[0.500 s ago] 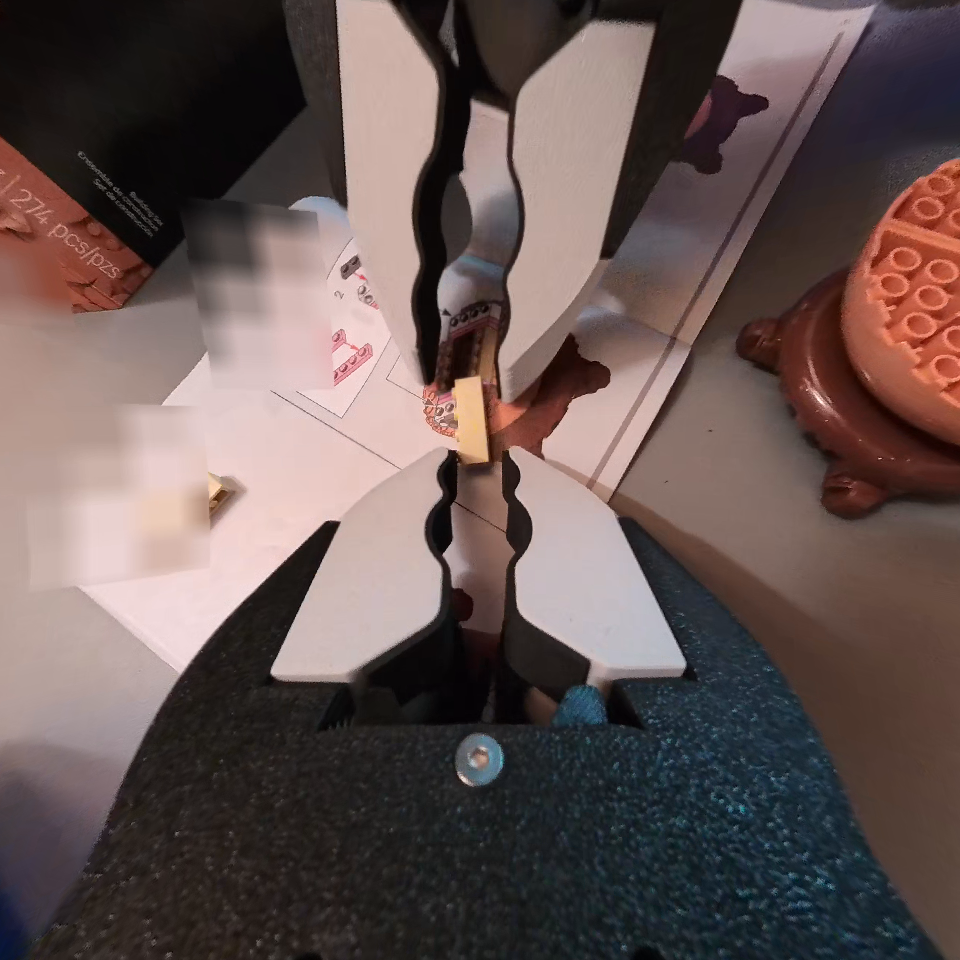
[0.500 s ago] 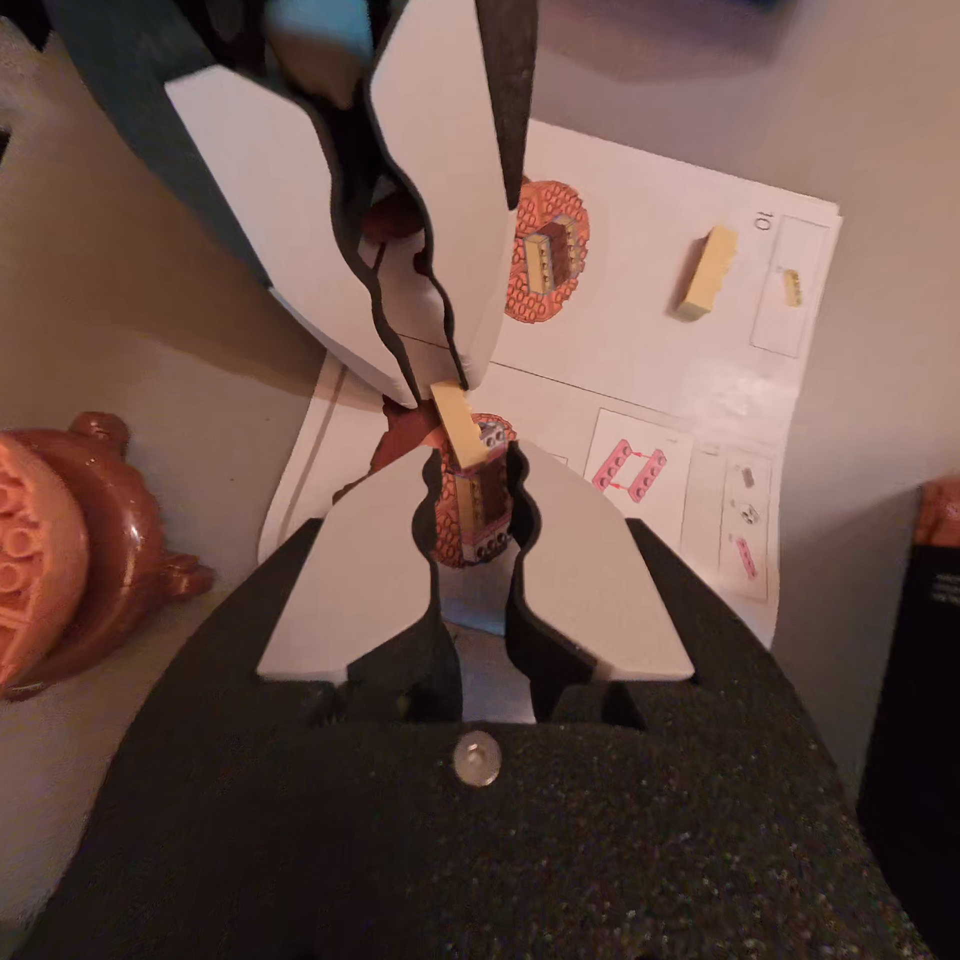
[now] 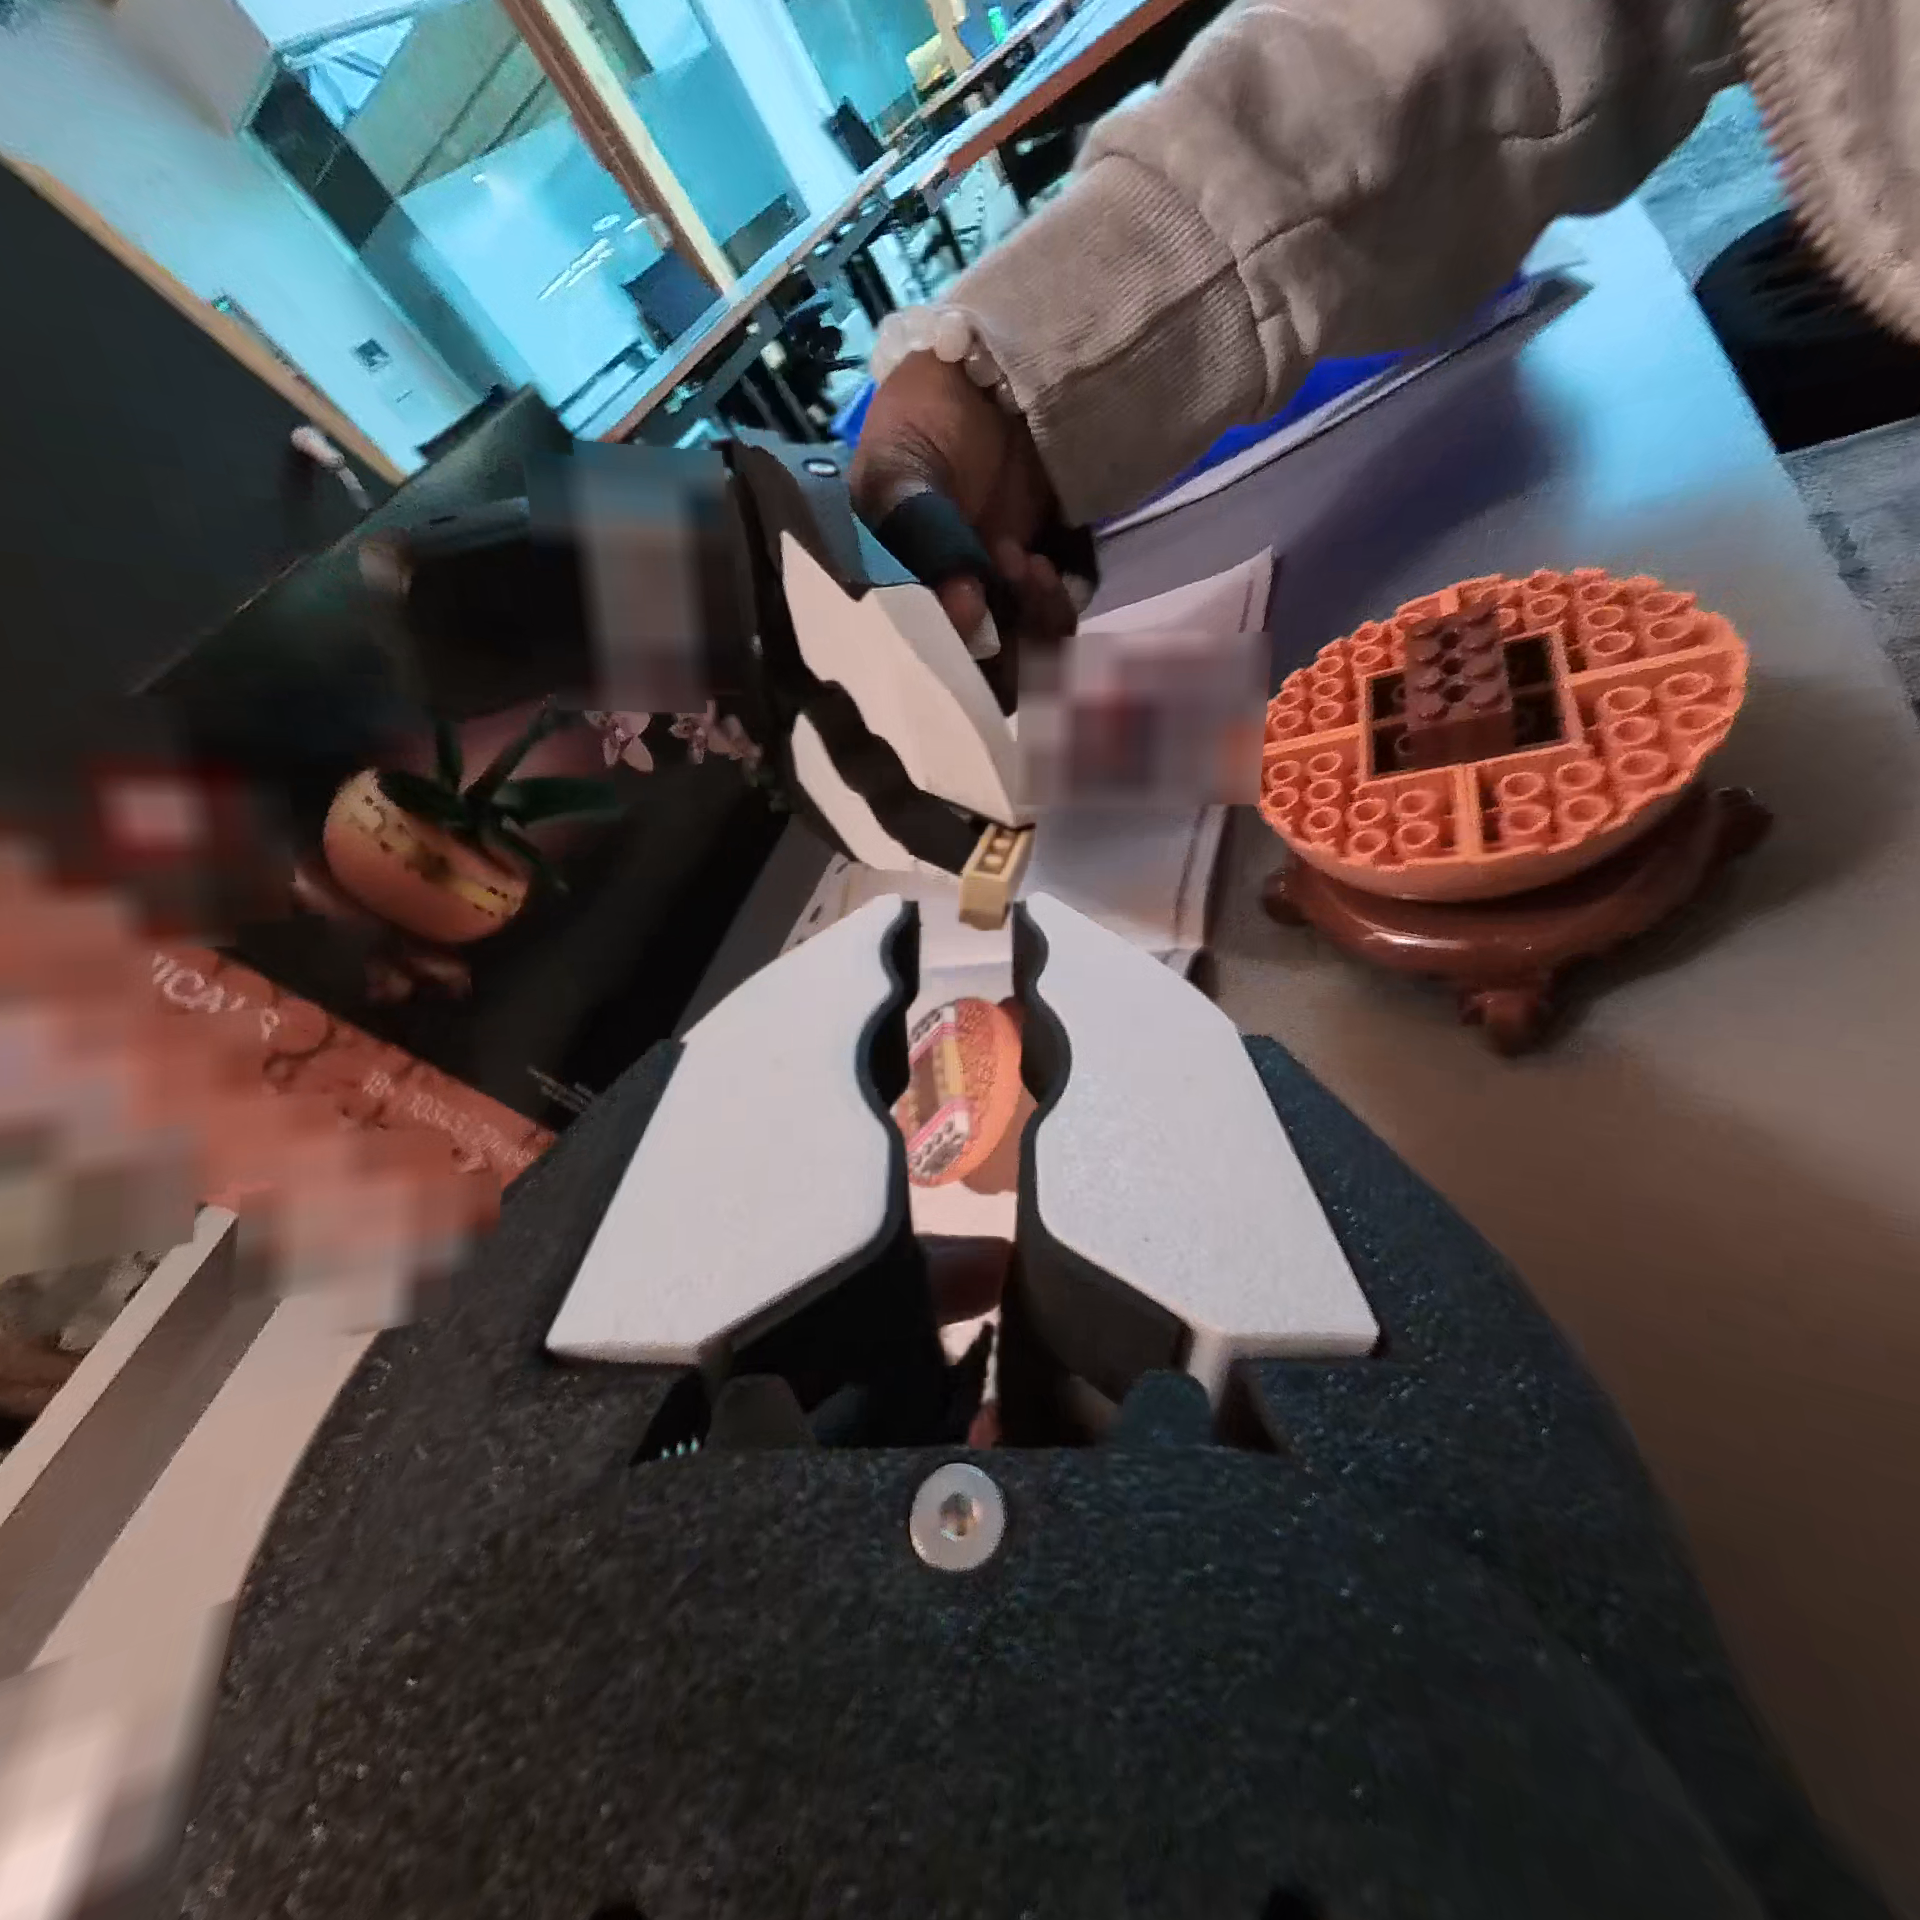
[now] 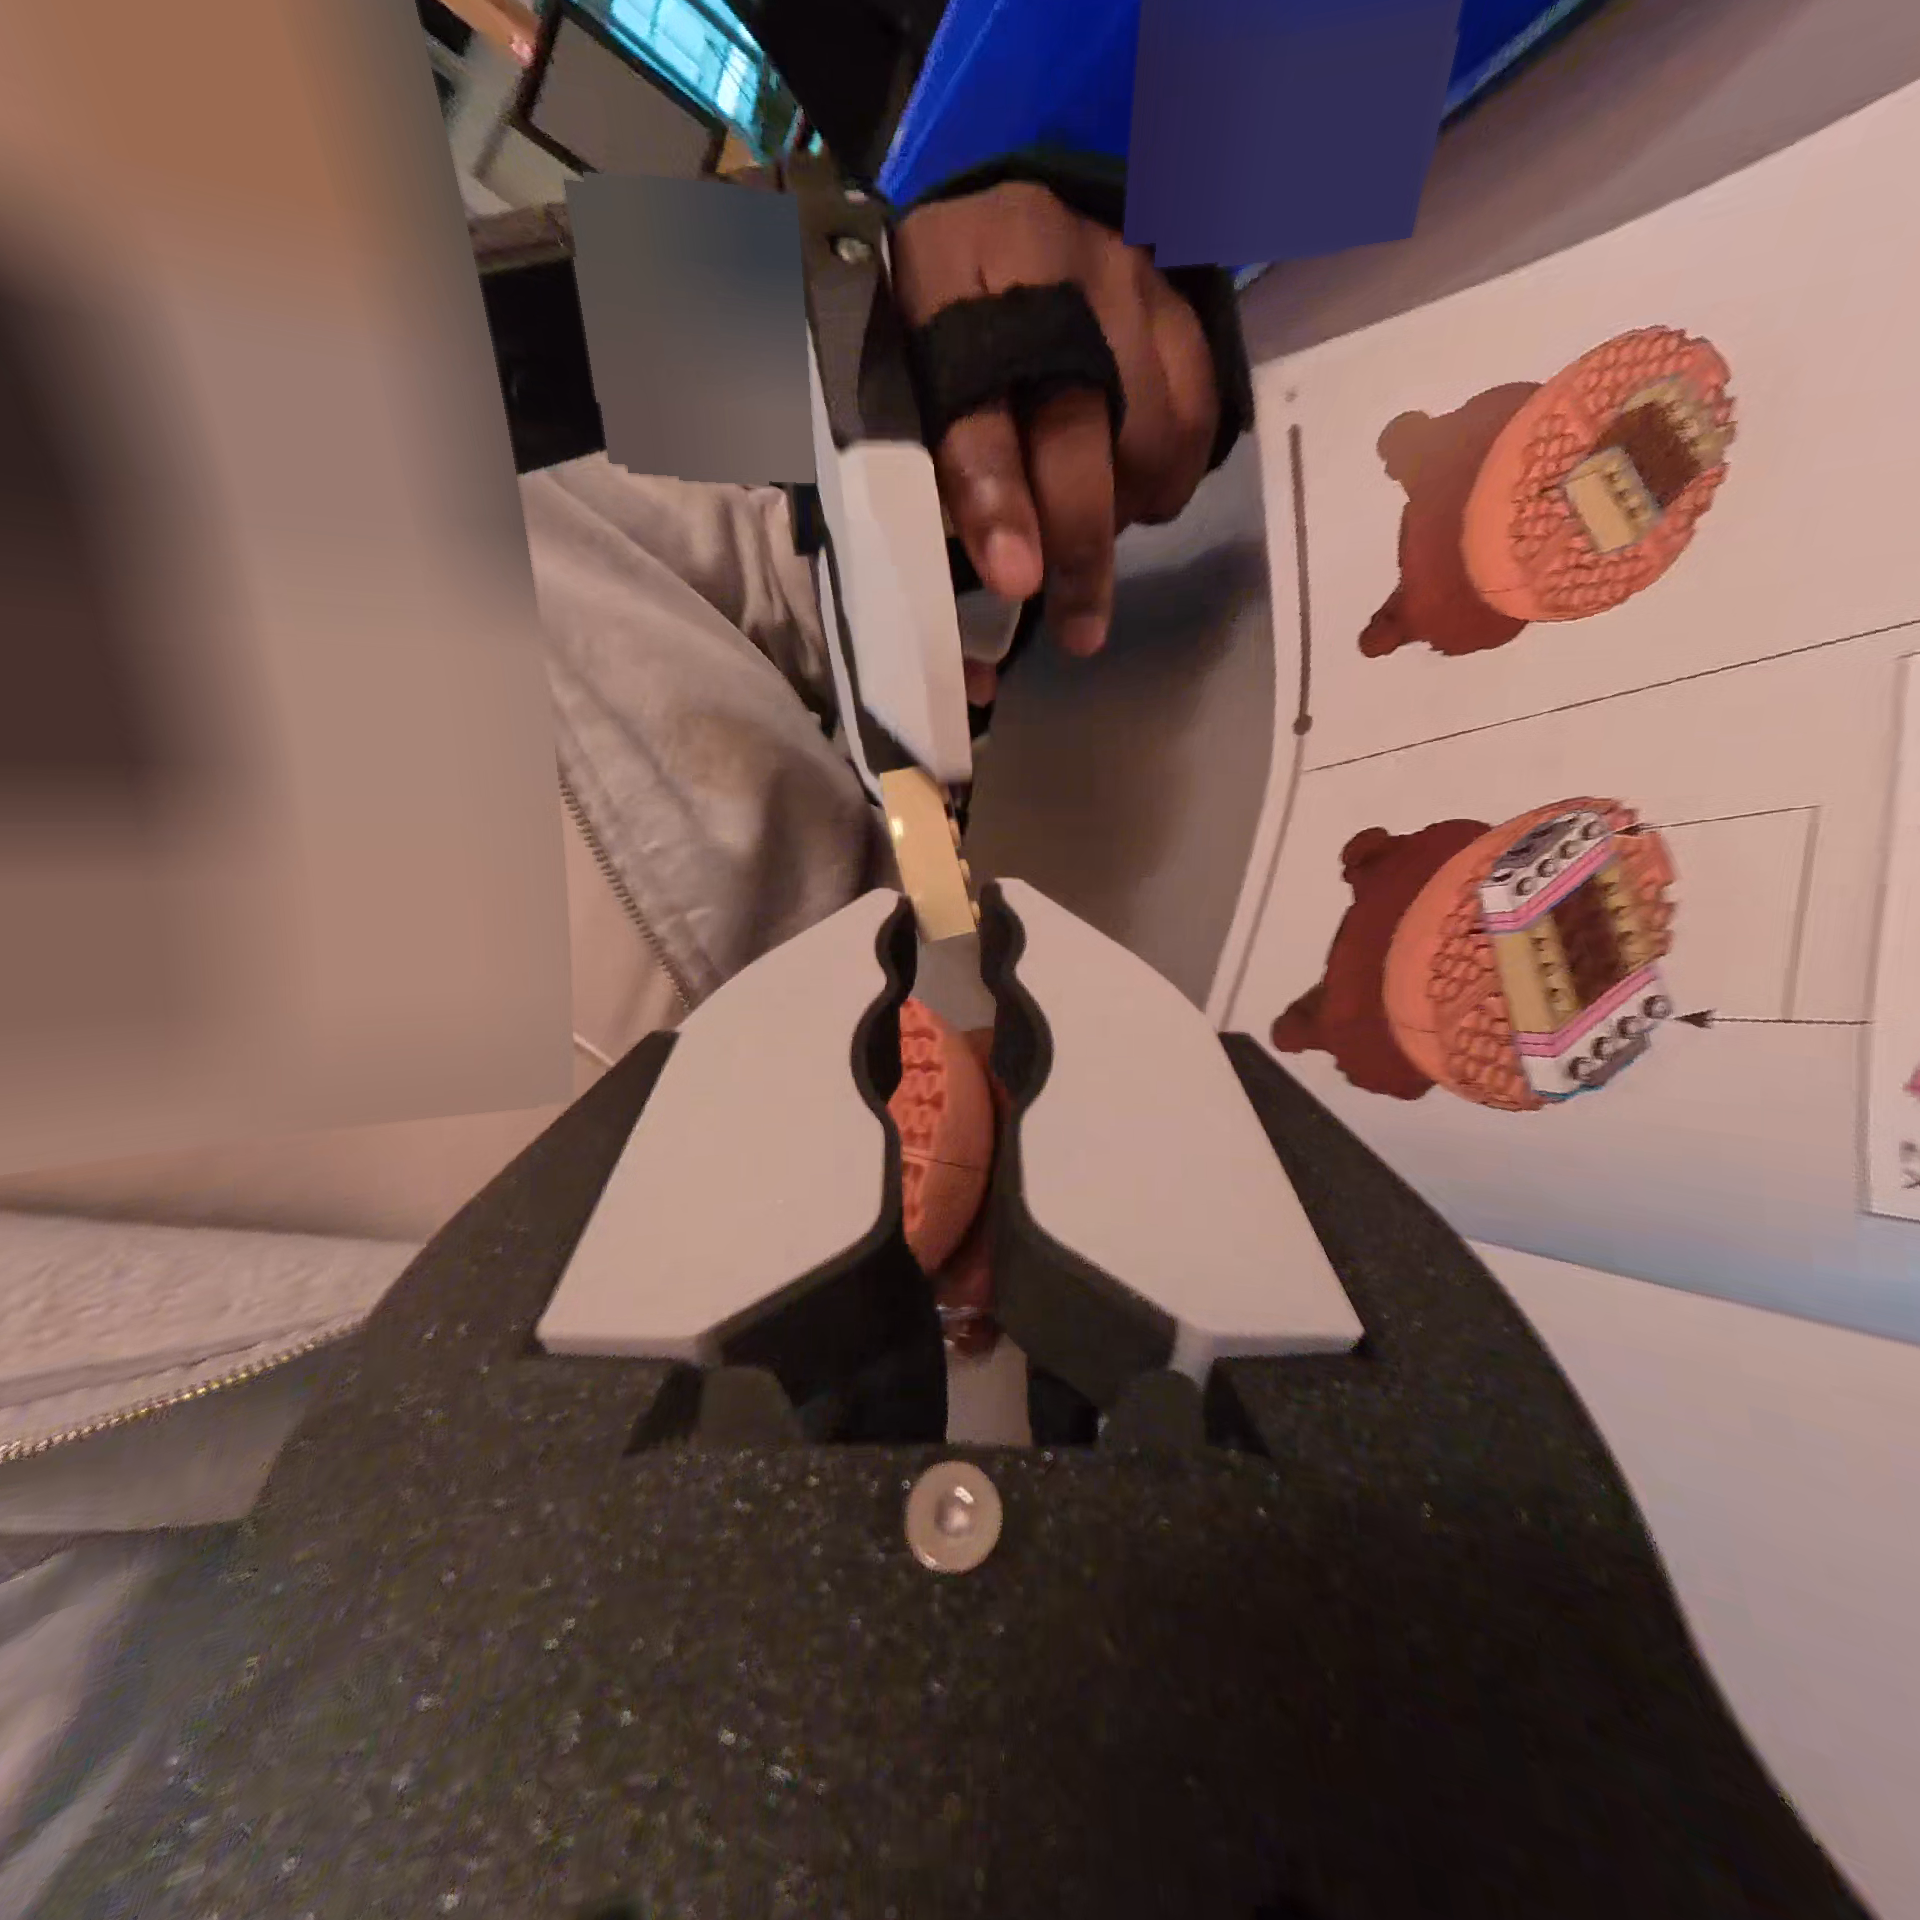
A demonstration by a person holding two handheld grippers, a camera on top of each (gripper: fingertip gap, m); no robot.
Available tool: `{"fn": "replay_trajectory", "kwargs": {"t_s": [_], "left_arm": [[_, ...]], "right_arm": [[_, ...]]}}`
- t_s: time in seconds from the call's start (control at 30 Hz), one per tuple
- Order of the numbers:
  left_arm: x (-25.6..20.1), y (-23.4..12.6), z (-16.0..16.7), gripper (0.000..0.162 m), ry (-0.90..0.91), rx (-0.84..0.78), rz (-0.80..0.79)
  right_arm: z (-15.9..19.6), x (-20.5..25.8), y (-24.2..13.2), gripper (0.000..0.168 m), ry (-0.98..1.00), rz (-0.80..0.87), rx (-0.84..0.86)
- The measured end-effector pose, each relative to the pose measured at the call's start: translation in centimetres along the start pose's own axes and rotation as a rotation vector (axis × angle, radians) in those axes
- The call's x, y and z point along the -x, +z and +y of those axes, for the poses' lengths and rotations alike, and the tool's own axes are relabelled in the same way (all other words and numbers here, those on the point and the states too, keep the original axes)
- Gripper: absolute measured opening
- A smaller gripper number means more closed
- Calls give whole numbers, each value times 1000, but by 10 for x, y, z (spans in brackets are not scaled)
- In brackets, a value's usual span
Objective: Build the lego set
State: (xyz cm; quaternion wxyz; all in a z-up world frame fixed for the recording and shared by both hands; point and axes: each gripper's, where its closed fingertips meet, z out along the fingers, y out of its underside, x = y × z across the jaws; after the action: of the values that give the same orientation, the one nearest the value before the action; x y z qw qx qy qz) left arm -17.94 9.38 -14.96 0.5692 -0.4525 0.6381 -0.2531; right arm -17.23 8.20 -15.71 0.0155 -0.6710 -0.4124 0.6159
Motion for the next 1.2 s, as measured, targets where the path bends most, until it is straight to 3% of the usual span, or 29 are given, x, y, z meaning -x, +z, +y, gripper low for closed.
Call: {"fn": "replay_trajectory", "kwargs": {"t_s": [0.2, 0.27, 0.4, 0.53, 0.73, 1.07, 1.2], "left_arm": [[-14, 5, -15, 8, -78, -32, 81], [-14, 5, -20, 8, -178, -59, 96], [-16, 5, -24, 7, -392, -83, 142], [-31, 14, -27, 7, -476, -51, 231], [-47, 27, -29, 7, -477, -2, 313], [-49, 30, -35, 7, -489, -45, 330], [-56, 27, -31, 13, -477, -8, 353]], "right_arm": [[7, 14, -3, 12, -64, 29, -70], [2, 19, -9, 27, -178, 96, -140], [-1, 30, -26, 41, -518, 447, -151], [16, 32, -27, 29, -704, 769, 74], [33, 36, -18, 13, -662, 801, 161], [46, 27, -13, 7, -592, 827, 255], [59, 29, -9, 7, -472, 765, 277]]}}
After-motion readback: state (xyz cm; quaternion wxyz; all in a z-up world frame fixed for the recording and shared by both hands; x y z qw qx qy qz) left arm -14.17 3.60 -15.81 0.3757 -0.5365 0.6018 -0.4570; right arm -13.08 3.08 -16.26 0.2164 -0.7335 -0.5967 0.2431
